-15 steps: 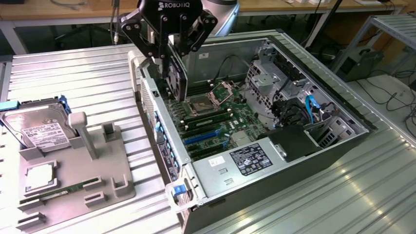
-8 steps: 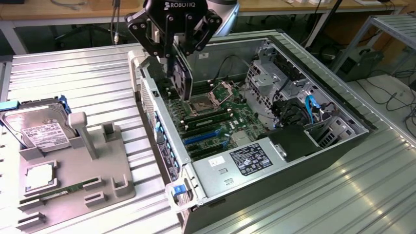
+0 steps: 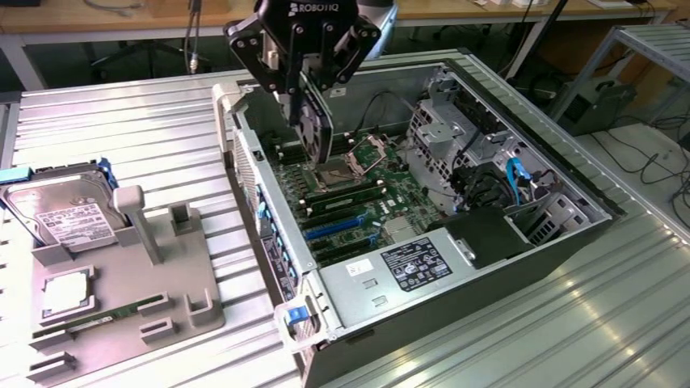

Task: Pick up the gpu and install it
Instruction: 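Pick up the gpu and move the gpu toward the slot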

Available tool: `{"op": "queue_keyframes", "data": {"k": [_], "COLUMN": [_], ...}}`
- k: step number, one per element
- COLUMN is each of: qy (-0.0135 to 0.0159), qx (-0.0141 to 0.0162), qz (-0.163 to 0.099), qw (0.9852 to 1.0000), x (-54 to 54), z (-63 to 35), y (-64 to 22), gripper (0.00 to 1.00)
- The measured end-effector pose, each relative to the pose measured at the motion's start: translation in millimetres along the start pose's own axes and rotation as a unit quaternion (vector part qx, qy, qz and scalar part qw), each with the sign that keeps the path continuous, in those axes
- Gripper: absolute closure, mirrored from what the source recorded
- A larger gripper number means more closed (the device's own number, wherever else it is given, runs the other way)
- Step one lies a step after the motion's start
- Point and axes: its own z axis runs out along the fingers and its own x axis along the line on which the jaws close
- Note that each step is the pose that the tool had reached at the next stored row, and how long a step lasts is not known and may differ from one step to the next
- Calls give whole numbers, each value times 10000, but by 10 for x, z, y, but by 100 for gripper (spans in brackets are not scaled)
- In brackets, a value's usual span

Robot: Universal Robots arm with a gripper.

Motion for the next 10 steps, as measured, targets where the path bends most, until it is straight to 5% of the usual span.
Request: {"op": "queue_keyframes", "data": {"k": [10], "qy": [0], "qx": [0], "qz": [0], "qw": [10000], "x": [-162], "z": [3], "y": [2], "gripper": [72]}}
